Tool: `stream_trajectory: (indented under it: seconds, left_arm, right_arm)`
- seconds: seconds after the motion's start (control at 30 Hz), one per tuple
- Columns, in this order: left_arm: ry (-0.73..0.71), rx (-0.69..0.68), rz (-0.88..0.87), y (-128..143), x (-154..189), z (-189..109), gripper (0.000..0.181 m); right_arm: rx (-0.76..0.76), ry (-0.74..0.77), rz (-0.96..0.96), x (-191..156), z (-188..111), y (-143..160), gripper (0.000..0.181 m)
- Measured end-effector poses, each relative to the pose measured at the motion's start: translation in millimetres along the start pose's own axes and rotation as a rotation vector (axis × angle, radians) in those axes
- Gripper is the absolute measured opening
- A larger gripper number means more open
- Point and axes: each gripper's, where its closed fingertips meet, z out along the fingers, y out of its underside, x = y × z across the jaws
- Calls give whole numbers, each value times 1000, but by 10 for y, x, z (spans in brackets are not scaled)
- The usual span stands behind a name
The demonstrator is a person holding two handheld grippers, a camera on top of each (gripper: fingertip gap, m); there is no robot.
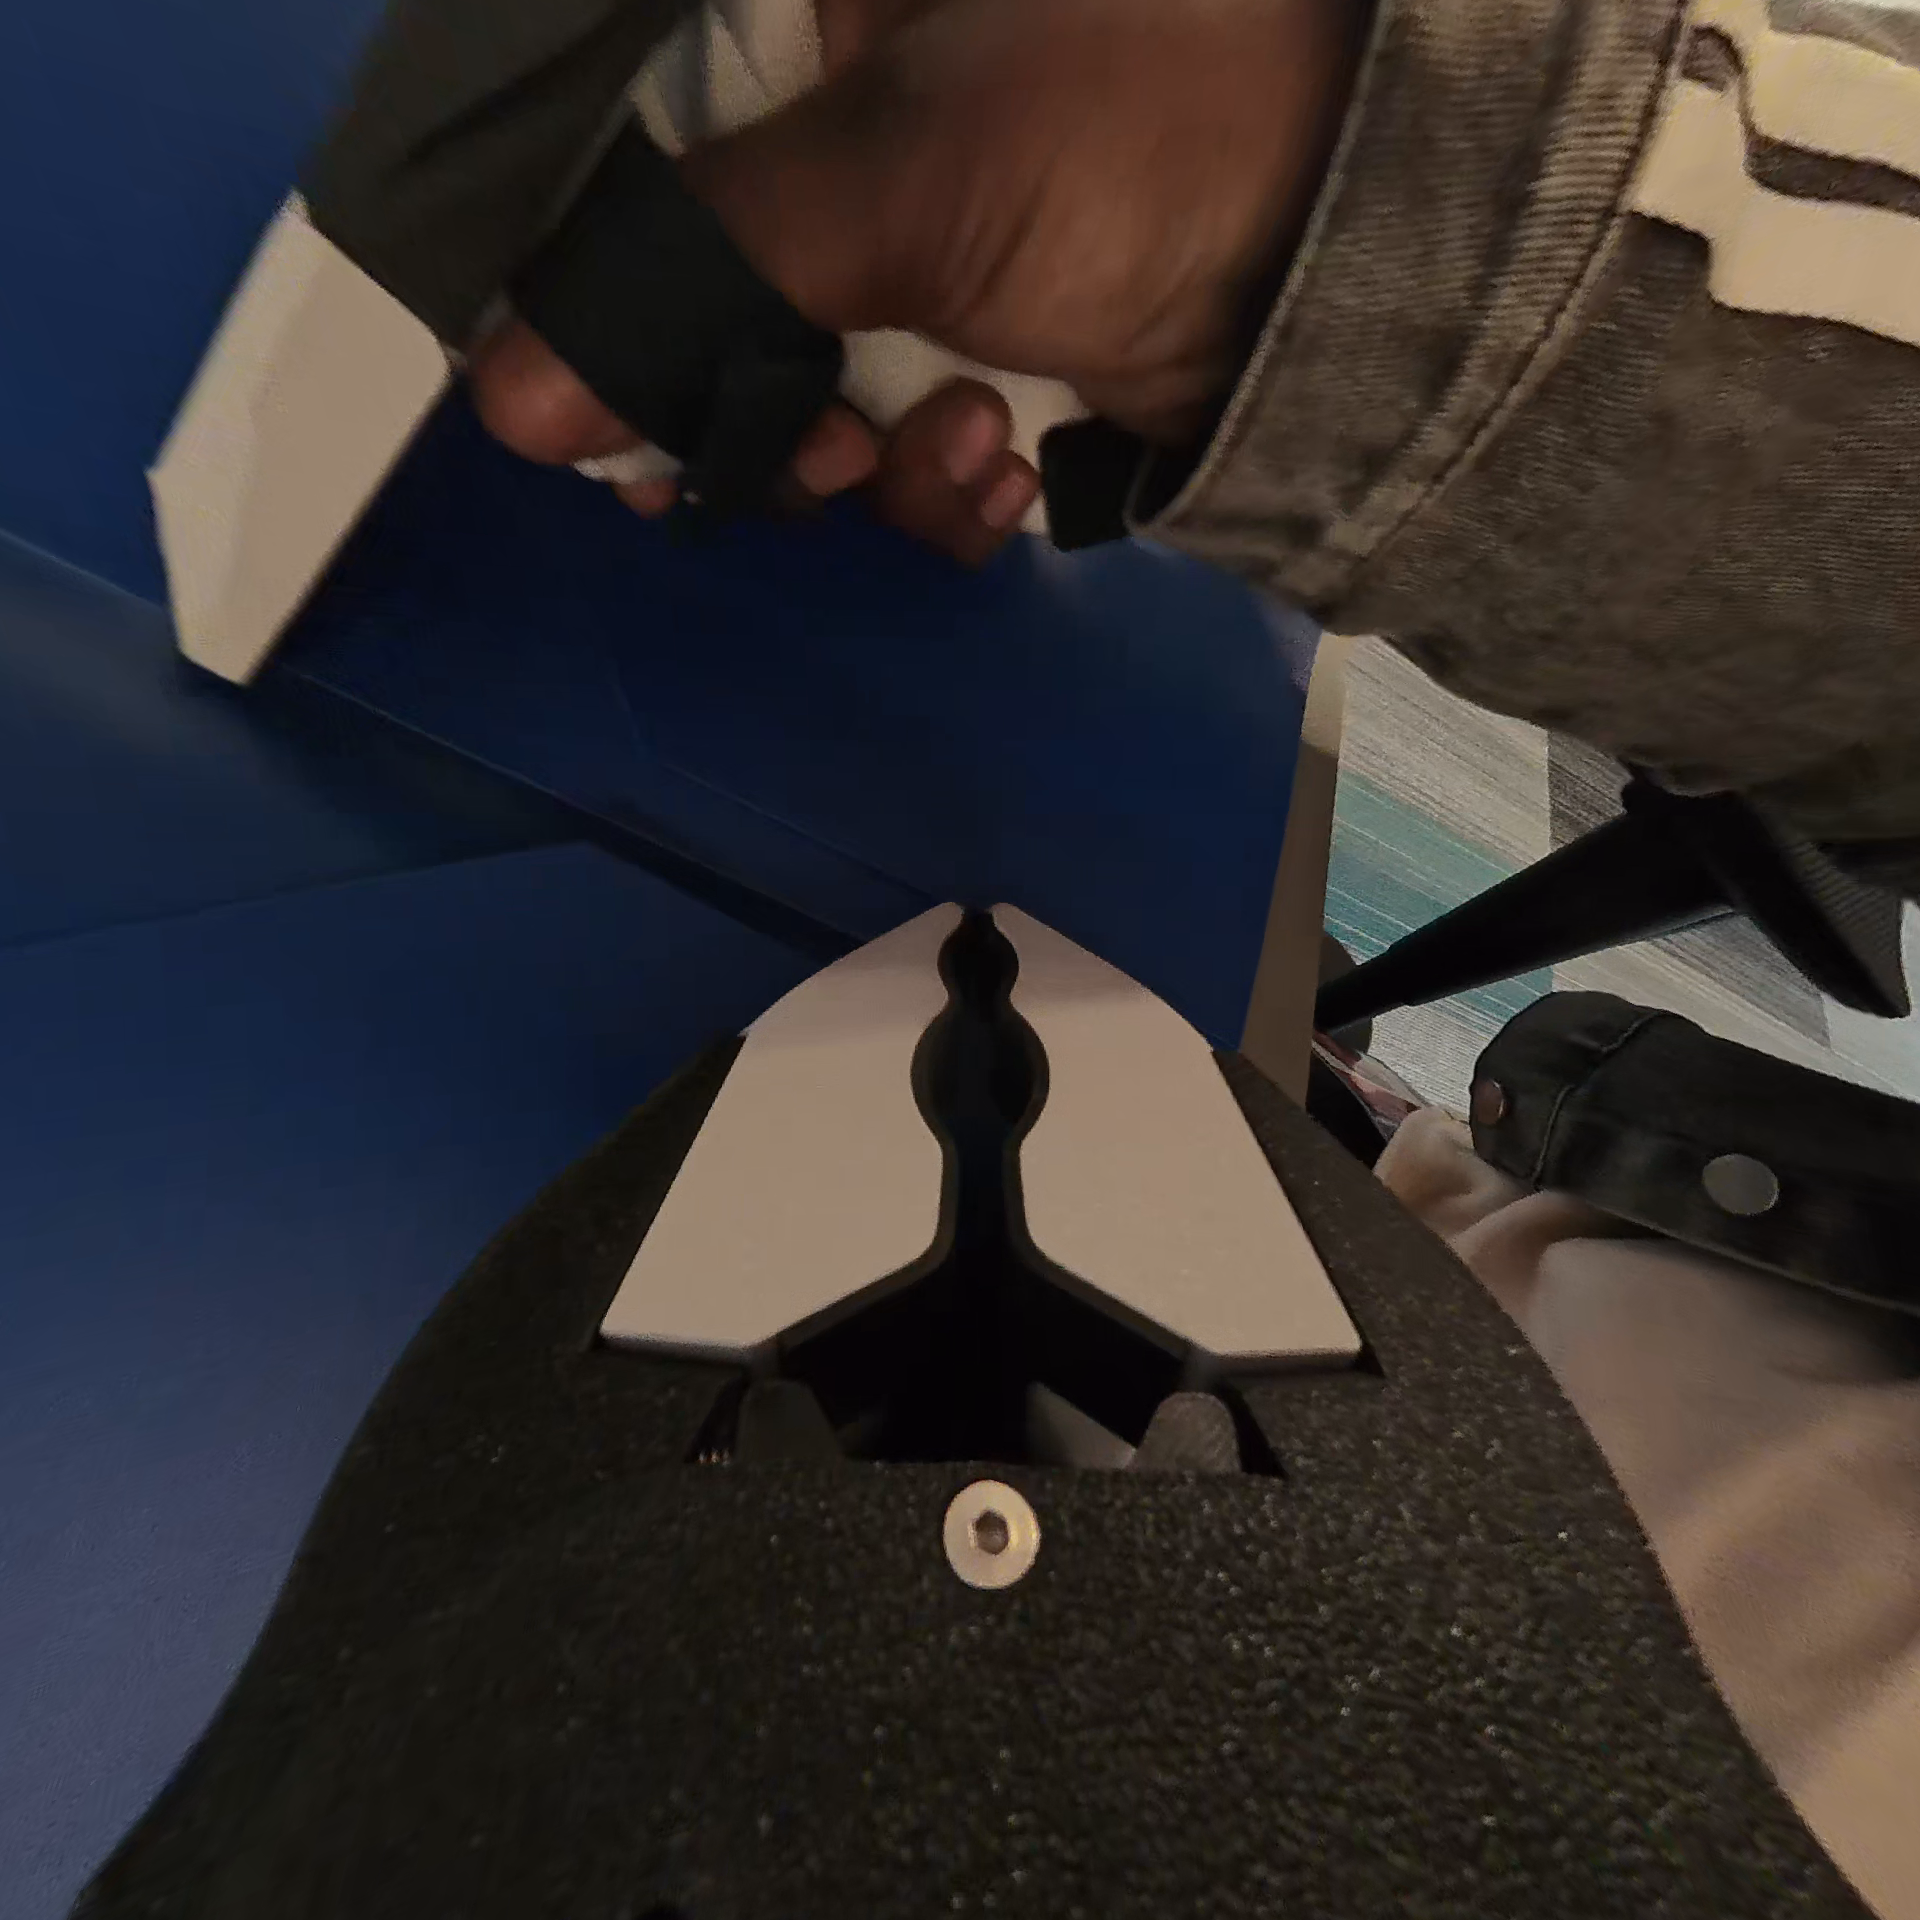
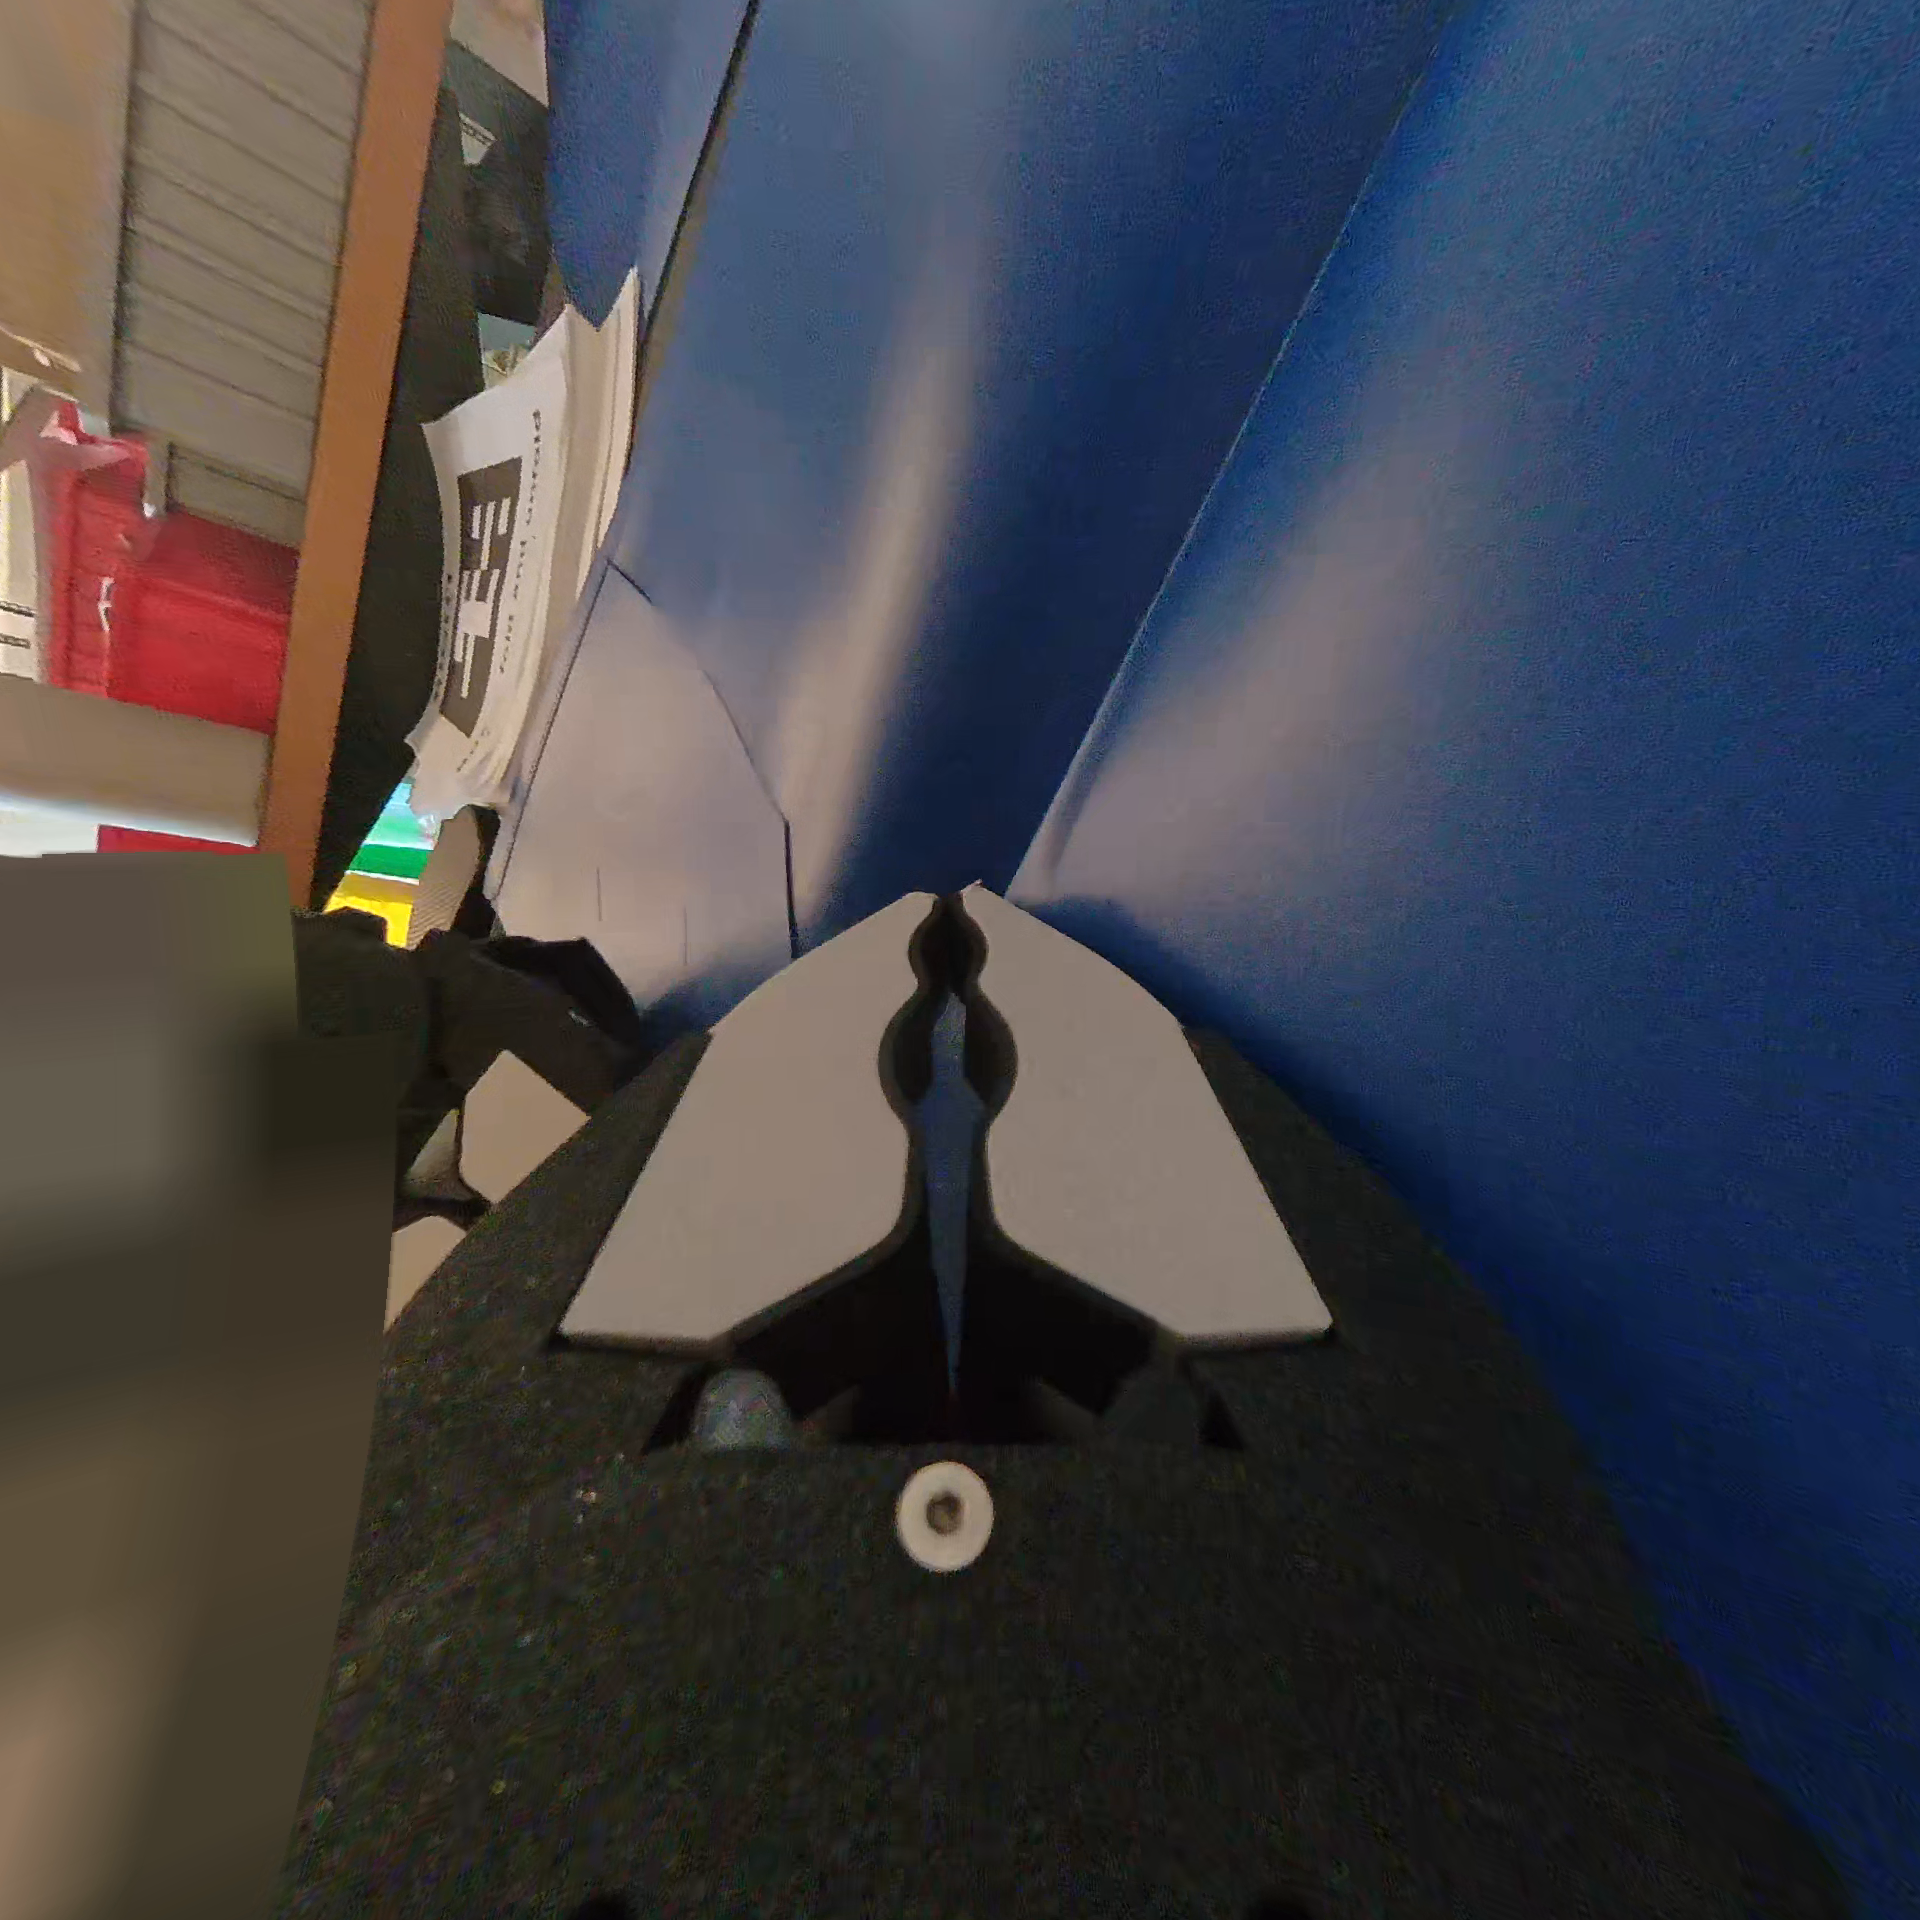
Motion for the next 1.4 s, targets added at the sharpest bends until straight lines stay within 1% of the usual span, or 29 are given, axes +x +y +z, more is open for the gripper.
stream_trajectory:
  seconds: [0.13, 0.27, 0.53, 0.67, 0.97, 1.07, 1.13, 1.2, 1.33, 1.4]
  left_arm:
    - [4, 4, -16, -5, 7, 4, 2]
    - [15, 9, -37, -12, 11, 5, 1]
    - [55, 18, -102, -26, 6, 3, 2]
    - [62, 23, -130, -31, 1, 6, 2]
    - [77, 49, -205, -61, 1, 33, 1]
    - [80, 61, -226, -86, 11, 60, 1]
    - [139, 70, -256, -114, 120, 115, 0]
    - [144, 83, -261, -142, 184, 166, 1]
    - [157, 109, -276, -174, 237, 196, 1]
    - [157, 118, -272, -186, 254, 206, 1]
  right_arm:
    - [38, 110, -72, 210, 44, -360, 0]
    - [41, 87, -43, 383, 112, -722, 0]
    - [45, 111, -70, 692, 262, -1359, 0]
    - [59, 123, -78, 831, 333, -1644, 0]
    - [74, 146, -108, 1074, 516, -2177, 0]
    - [83, 156, -113, 1133, 538, -2286, 0]
    - [92, 177, -130, 1160, 551, -2344, 0]
    - [100, 208, -162, 1173, 561, -2367, 0]
    - [112, 312, -284, 1182, 559, -2369, 0]
    - [127, 408, -358, 1209, 539, -2384, 0]
